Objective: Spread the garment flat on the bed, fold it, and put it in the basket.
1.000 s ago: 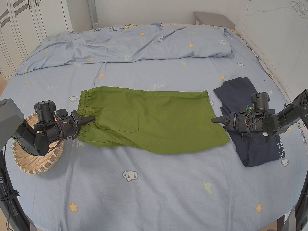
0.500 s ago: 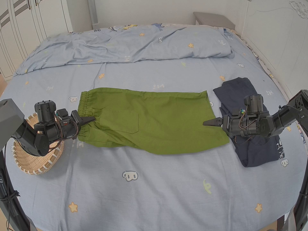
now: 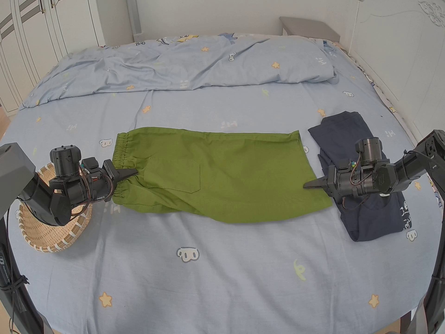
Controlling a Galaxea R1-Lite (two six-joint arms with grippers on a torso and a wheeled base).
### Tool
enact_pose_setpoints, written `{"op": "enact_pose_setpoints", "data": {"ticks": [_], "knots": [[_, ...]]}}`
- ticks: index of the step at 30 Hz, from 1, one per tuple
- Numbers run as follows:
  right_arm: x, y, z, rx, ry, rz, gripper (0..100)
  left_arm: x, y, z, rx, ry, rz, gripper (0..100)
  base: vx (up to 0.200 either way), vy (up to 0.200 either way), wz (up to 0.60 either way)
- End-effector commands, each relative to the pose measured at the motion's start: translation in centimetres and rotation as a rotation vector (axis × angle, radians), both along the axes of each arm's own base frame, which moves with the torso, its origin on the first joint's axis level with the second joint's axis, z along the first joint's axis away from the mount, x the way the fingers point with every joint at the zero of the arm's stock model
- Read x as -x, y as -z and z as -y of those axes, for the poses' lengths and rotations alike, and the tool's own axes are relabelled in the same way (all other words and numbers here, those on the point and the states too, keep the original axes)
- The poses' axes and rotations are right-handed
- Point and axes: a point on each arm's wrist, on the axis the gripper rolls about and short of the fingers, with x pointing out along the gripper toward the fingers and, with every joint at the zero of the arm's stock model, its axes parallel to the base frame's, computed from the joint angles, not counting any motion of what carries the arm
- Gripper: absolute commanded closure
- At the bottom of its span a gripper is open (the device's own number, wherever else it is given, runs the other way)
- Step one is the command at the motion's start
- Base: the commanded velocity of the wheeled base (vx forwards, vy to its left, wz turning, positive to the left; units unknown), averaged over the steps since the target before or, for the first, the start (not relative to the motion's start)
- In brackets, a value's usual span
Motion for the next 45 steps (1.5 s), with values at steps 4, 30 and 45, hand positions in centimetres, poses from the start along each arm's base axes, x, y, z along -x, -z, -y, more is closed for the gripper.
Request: {"op": "enact_pose_setpoints", "data": {"ticks": [4,30,45], "knots": [[-0.5,-0.4,1.0,-0.003,0.020,0.033,100,0.0,0.1,-0.1,0.000,-0.002,-0.002,100,0.000,0.000,0.00],[12.7,-3.4,1.7,0.108,-0.070,-0.026,100,9.7,0.8,-1.3,-0.067,0.122,-0.162,100,0.000,0.000,0.00],[21.0,1.6,1.1,0.126,-0.139,-0.066,100,18.1,3.6,-1.3,-0.153,0.135,-0.265,100,0.000,0.000,0.00]]}}
